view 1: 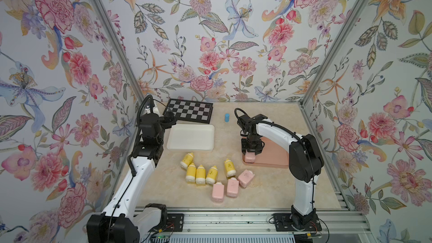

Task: Place the pencil sharpeners by color into the storage box
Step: Place the pencil sharpener in the storage box.

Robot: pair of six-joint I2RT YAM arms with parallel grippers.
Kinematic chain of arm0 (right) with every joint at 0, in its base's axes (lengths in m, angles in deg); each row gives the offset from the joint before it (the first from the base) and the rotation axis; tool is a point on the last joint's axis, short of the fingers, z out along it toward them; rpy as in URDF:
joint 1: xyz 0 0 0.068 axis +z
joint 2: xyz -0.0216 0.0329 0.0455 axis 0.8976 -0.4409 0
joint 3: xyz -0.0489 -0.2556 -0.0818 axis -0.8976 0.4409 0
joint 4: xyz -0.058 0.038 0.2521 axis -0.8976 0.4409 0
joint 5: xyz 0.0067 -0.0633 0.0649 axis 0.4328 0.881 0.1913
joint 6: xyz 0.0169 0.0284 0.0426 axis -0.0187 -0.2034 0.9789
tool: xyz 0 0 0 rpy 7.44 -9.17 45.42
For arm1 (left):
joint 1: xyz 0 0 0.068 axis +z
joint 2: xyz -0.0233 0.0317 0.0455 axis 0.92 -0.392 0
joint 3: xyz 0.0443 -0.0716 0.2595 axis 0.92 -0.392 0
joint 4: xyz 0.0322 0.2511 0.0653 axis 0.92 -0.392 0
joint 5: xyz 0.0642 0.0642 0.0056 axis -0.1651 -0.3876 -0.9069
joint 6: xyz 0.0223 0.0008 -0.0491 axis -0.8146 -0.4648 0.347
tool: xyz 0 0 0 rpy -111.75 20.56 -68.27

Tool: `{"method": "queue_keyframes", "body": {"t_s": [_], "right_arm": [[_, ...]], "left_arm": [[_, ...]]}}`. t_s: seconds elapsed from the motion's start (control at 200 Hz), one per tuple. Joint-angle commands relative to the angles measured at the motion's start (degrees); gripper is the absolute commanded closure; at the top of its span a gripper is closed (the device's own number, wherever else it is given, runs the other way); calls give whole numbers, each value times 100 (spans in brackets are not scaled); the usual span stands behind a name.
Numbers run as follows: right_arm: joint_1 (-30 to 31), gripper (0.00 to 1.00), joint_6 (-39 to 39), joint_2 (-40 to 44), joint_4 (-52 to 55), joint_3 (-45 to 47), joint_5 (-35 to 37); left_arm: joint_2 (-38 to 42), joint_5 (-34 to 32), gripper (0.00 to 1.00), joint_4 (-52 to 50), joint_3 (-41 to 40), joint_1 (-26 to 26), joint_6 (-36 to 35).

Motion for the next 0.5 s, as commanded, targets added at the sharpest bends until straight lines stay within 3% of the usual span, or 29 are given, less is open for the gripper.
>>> {"method": "queue_keyframes", "body": {"t_s": [0.0,0.495], "right_arm": [[40,56,152,-197,1,72,47],[85,37,164,-268,-68,80,62]], "left_arm": [[114,-127,1,118,-90,-47,-123],[82,-120,0,127,-99,-45,-123]]}}
